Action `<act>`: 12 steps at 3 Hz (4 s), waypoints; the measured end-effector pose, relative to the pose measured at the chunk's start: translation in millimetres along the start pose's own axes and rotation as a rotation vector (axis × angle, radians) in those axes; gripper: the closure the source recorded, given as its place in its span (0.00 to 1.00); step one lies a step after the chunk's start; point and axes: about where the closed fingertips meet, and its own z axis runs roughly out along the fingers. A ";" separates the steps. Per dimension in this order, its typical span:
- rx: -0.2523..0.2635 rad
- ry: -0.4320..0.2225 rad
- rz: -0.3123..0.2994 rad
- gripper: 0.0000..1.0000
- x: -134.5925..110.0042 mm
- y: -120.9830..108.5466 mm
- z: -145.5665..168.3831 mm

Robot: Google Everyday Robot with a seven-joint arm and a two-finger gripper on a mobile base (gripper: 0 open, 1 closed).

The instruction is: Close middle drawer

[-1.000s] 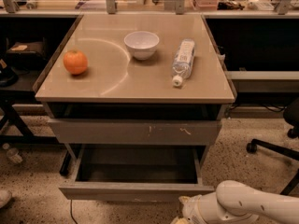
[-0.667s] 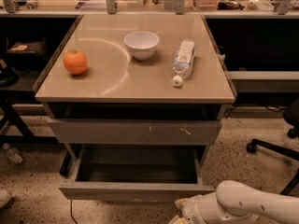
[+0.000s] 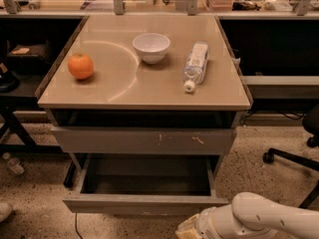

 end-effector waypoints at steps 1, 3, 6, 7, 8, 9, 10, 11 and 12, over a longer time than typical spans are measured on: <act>0.040 -0.010 -0.026 0.88 -13.5 -23.6 9.2; 0.094 -0.016 -0.053 1.00 -26.4 -59.8 30.3; 0.232 -0.017 -0.163 1.00 -74.9 -77.5 21.1; 0.237 -0.018 -0.167 0.82 -77.0 -77.7 19.8; 0.237 -0.018 -0.167 0.59 -77.0 -77.7 19.8; 0.237 -0.018 -0.167 0.36 -77.0 -77.7 19.8; 0.237 -0.018 -0.167 0.12 -77.0 -77.7 19.8; 0.237 -0.017 -0.167 0.00 -77.0 -77.6 19.9; 0.236 -0.017 -0.167 0.00 -77.0 -77.6 19.9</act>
Offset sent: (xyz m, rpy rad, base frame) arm 0.1047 0.0103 -0.0524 -0.0808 -0.1477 -0.0421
